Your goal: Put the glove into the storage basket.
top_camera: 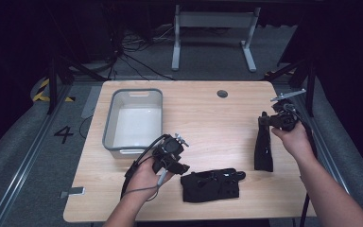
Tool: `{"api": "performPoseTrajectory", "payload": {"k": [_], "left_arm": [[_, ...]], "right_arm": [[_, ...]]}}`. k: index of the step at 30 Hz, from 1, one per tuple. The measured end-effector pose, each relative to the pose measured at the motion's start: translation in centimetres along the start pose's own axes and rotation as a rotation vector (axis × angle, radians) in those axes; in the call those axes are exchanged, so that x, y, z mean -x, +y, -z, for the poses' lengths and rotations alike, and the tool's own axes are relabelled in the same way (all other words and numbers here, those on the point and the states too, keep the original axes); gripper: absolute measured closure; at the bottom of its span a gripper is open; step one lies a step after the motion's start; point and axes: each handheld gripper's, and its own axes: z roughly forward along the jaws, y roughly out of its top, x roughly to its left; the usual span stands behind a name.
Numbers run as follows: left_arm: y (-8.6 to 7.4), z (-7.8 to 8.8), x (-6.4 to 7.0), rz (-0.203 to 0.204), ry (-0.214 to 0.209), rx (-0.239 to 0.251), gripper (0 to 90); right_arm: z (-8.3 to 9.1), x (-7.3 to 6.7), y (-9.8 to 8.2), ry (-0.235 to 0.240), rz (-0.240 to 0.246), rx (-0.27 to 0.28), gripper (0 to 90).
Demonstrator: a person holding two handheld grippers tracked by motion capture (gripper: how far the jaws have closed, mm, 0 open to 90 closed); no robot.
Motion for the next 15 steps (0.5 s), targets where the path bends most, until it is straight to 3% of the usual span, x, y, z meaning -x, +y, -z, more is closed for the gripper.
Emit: {"api": "performPoseTrajectory", "payload": {"k": [7, 15], "left_arm": [[0.7, -0.4, 1.0, -0.031, -0.017, 0.0, 50.4], [0.9, -0.5, 1.4, -0.042, -0.026, 0.002, 50.2]], "right_arm": [[2.7, -1.8, 0.8, 0.031, 0.019, 0.087, 88.9], [4.3, -4.6, 2.6, 0.078, 0.061, 0.17, 88.8]]}}
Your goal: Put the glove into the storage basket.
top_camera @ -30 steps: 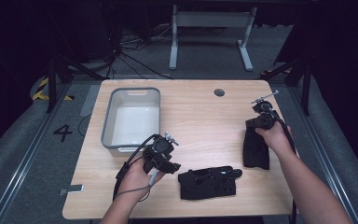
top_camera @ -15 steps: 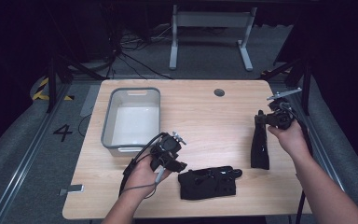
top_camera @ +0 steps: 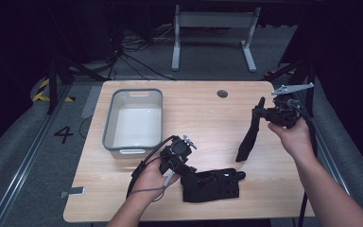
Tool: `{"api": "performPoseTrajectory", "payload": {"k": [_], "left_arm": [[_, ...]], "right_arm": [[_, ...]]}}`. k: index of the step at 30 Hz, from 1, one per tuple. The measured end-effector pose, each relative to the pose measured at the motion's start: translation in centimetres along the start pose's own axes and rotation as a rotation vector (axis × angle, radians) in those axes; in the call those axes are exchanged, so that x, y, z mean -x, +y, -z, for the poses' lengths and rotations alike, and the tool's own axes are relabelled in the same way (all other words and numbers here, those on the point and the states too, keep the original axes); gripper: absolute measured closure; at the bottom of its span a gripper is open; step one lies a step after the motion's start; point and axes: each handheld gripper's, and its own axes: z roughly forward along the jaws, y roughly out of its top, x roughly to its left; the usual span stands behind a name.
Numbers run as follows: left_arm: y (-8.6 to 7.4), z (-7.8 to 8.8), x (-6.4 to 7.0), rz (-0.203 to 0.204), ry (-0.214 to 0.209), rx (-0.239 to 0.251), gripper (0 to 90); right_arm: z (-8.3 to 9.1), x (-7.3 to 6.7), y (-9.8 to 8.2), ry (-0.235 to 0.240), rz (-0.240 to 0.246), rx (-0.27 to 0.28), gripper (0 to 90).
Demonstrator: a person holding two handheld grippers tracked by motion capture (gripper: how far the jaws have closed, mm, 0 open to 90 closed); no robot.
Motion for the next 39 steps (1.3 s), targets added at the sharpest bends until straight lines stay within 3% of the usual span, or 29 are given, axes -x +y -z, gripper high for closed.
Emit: {"api": "performPoseTrajectory", "payload": {"k": [9, 13, 18, 23, 31, 36, 39], "left_arm": [[0.5, -0.2, 1.6, -0.028, -0.046, 0.021, 49.7], [0.8, -0.7, 2.2, -0.044, -0.034, 0.028, 48.9], [1.2, -1.0, 2.1, -0.011, -0.041, 0.053, 49.0], [1.5, -1.4, 2.4, -0.01, -0.074, 0.049, 53.8], [1.7, -2.1, 2.5, -0.003, -0.055, 0.03, 54.3], [1.8, -2.3, 2.3, 0.003, -0.044, 0.031, 64.8], [1.8, -2.3, 2.3, 0.006, -0.042, 0.039, 61.6]], "right_arm": [[-1.0, -3.3, 1.8, 0.073, 0.029, 0.044, 88.8], [-1.6, -4.5, 2.2, 0.101, 0.037, 0.045, 88.8], [-2.2, -5.9, 2.7, 0.128, 0.051, 0.048, 88.8], [-2.7, -6.9, 2.9, 0.156, 0.055, 0.056, 88.8], [-3.2, -8.3, 3.1, 0.191, 0.071, 0.061, 88.7], [-3.5, -8.6, 3.1, 0.203, 0.074, 0.058, 88.7], [-3.5, -8.8, 3.1, 0.205, 0.072, 0.058, 88.7]]}}
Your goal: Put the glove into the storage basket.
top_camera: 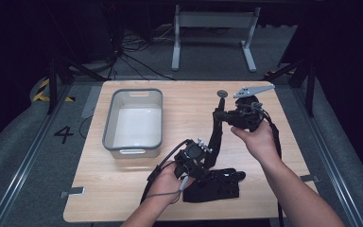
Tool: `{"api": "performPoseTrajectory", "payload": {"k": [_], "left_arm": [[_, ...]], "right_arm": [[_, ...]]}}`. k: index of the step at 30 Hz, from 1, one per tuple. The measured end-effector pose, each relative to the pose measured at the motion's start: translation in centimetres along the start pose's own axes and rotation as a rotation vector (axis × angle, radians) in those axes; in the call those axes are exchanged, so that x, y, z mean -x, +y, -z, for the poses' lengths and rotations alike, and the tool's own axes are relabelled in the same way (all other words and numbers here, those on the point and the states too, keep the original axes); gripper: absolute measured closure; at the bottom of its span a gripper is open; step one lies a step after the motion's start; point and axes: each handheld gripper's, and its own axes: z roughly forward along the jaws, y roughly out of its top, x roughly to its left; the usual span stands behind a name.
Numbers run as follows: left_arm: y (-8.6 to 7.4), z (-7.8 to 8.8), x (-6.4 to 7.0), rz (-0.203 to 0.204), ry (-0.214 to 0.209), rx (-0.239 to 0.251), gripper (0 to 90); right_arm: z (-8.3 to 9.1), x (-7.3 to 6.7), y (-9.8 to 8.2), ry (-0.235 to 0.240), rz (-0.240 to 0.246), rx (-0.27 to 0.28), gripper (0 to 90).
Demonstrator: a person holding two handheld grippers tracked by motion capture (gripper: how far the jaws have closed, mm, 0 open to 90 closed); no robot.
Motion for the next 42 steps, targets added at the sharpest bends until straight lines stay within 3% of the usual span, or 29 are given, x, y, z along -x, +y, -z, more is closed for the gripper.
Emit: {"api": "performPoseTrajectory", "payload": {"k": [4, 10, 13, 25, 33, 42], "left_arm": [[0.0, 0.1, 0.0, -0.001, 0.024, 0.009, 63.5], [-0.1, 0.5, 0.2, -0.019, 0.074, 0.014, 82.1], [-0.2, 0.8, 0.0, -0.012, 0.084, 0.004, 83.7], [-1.4, 3.6, -1.7, -0.007, 0.213, -0.008, 84.2], [-2.0, 4.5, -2.7, 0.017, 0.235, -0.009, 84.2], [-2.2, 4.6, -2.7, 0.014, 0.231, -0.029, 84.1]], "right_arm": [[-0.1, -0.3, 0.0, 0.011, 0.005, 0.0, 88.7], [0.2, -0.8, 0.1, 0.026, 0.015, 0.014, 88.7], [0.3, -0.6, 0.0, 0.044, -0.006, 0.024, 88.7], [0.6, 0.5, -1.6, 0.087, -0.063, 0.045, 88.7], [0.8, 0.6, -3.7, 0.123, -0.087, 0.03, 88.6], [0.8, 0.3, -6.6, 0.144, -0.084, -0.014, 88.6]]}}
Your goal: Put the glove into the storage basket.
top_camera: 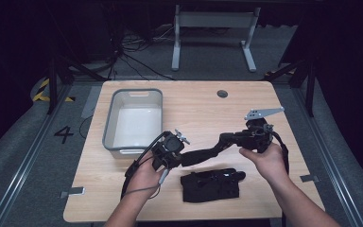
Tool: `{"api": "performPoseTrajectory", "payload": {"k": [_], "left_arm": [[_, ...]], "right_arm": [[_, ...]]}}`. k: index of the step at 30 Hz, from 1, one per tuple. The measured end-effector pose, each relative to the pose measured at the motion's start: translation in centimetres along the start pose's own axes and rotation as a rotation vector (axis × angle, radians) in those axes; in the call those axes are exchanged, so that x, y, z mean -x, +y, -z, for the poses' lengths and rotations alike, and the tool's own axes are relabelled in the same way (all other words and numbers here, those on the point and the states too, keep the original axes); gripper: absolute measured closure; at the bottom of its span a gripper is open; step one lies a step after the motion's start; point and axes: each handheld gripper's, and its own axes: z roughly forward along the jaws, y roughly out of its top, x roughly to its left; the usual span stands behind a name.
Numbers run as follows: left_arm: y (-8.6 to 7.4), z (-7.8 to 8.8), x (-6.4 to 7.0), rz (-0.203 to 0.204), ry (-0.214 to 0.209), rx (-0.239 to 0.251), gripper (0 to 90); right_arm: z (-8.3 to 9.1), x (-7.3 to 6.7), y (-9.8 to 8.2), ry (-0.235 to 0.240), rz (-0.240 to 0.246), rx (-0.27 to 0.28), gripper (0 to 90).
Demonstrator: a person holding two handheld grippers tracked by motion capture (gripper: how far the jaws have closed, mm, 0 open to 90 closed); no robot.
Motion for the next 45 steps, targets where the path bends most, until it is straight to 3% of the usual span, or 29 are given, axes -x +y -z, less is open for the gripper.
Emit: {"api": "performPoseTrajectory", "payload": {"k": [11, 25, 36, 45], "left_arm": [[0.0, -0.4, 0.2, -0.022, -0.007, -0.027, 84.1], [0.1, -0.3, 0.7, -0.043, -0.016, -0.065, 84.0], [0.3, -0.6, 1.7, -0.079, -0.047, -0.117, 83.9], [0.2, -0.7, 2.1, -0.099, -0.11, -0.163, 82.9]], "right_arm": [[-0.2, 0.0, -2.4, 0.017, -0.006, -0.033, 88.6], [-0.4, 0.0, -3.7, 0.031, -0.014, -0.042, 88.6], [-0.4, 0.5, -4.8, 0.039, -0.032, -0.052, 88.5], [0.0, 0.0, -6.1, 0.058, -0.029, -0.071, 88.1]]}}
